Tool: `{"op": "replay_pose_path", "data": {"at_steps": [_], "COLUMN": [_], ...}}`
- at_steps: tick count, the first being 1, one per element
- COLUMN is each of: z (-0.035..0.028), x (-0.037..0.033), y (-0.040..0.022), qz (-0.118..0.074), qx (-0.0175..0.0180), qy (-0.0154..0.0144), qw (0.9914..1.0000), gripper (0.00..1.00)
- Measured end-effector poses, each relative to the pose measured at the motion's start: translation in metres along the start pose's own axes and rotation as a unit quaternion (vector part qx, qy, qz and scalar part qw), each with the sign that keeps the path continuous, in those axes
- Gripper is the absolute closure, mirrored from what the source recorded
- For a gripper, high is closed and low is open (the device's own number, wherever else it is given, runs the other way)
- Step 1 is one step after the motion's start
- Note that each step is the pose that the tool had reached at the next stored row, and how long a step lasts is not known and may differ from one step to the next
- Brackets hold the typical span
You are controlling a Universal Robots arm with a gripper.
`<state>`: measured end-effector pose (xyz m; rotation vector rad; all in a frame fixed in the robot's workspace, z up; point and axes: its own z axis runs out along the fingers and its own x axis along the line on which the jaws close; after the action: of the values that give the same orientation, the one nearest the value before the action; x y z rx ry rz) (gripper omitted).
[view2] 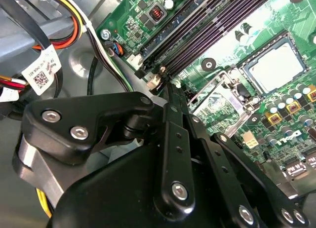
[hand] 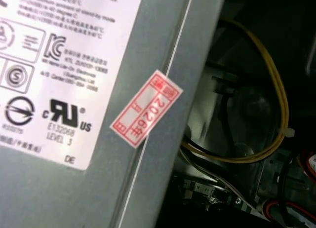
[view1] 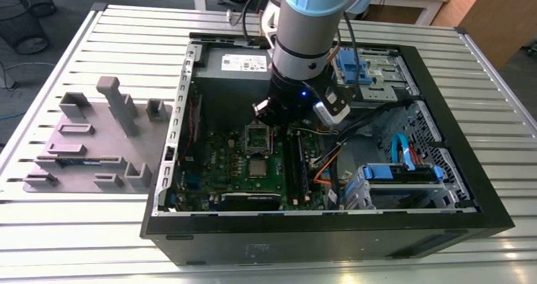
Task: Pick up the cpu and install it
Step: 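Close the cpu cover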
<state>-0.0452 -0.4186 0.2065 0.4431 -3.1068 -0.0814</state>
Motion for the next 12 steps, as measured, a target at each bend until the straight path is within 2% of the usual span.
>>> {"op": "replay_pose_path", "data": {"at_steps": [12], "z": [0.0026], "x": [0.0022], "y": [0.0009], "qz": [0.000], "qx": [0.0001], "qy": [0.0000], "qw": [1.00000], "gripper": [0.89]}}
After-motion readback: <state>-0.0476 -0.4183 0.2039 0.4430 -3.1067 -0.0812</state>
